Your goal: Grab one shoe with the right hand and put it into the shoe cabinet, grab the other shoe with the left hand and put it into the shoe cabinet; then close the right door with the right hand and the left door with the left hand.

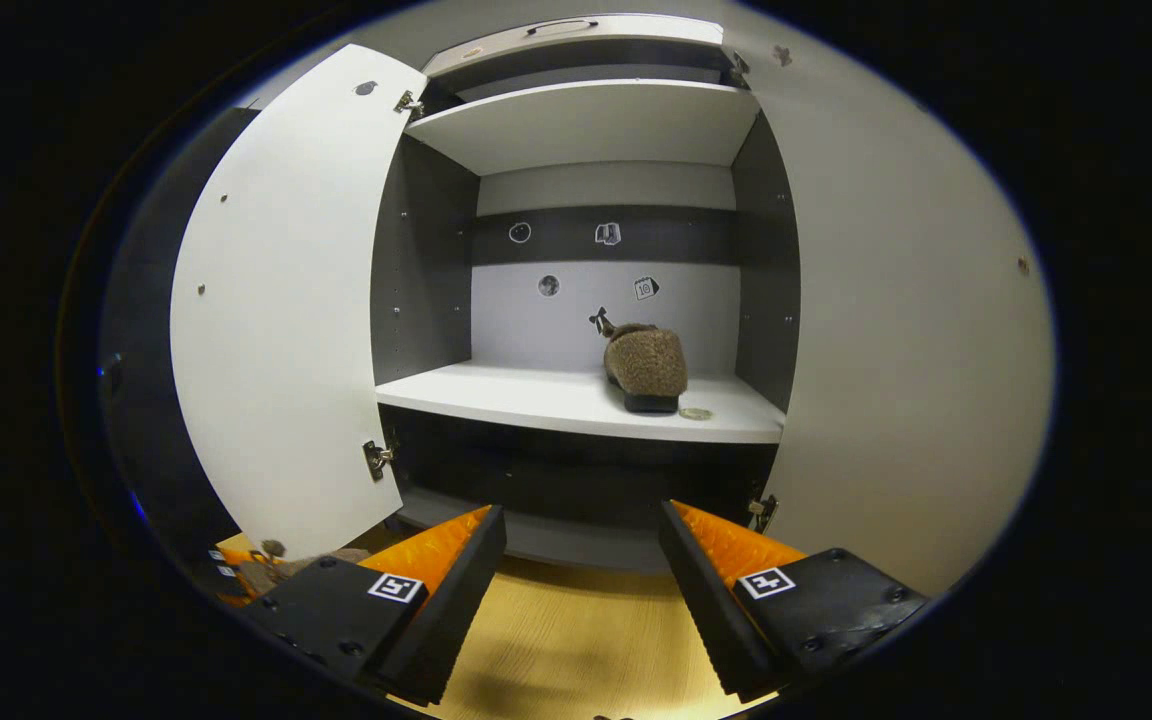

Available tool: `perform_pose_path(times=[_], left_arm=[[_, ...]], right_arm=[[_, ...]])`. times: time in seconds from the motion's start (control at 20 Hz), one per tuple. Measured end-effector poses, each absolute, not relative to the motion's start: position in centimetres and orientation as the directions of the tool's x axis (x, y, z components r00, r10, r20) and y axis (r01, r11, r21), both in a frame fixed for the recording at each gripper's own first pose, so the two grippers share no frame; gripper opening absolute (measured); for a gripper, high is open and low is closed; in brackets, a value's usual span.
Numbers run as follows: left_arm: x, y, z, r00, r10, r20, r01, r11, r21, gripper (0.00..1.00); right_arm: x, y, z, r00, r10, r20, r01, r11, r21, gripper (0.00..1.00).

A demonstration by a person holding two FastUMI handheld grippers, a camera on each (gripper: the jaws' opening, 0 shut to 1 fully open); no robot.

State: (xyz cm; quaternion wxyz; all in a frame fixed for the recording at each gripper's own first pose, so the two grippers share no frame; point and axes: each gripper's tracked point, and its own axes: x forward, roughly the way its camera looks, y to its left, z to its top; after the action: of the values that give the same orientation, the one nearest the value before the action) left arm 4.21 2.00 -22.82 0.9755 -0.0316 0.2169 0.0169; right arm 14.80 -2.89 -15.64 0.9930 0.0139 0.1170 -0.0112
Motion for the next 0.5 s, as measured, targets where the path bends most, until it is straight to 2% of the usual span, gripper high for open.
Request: perform_pose_path(times=[0.25, 0.5], left_arm=[[5.6, 3.4, -14.3, 0.929, 0.028, -0.369, -0.062, 0.995, -0.082, 0.05], [13.9, 4.7, -6.5, 0.966, 0.062, -0.252, -0.082, 0.994, -0.068, 0.05]], right_arm=[[15.9, -1.4, -13.4, 0.976, -0.016, -0.219, 0.016, 1.0, 0.0, 0.98], [18.8, -1.3, -11.2, 0.98, 0.033, -0.196, -0.038, 0.999, -0.022, 0.98]])
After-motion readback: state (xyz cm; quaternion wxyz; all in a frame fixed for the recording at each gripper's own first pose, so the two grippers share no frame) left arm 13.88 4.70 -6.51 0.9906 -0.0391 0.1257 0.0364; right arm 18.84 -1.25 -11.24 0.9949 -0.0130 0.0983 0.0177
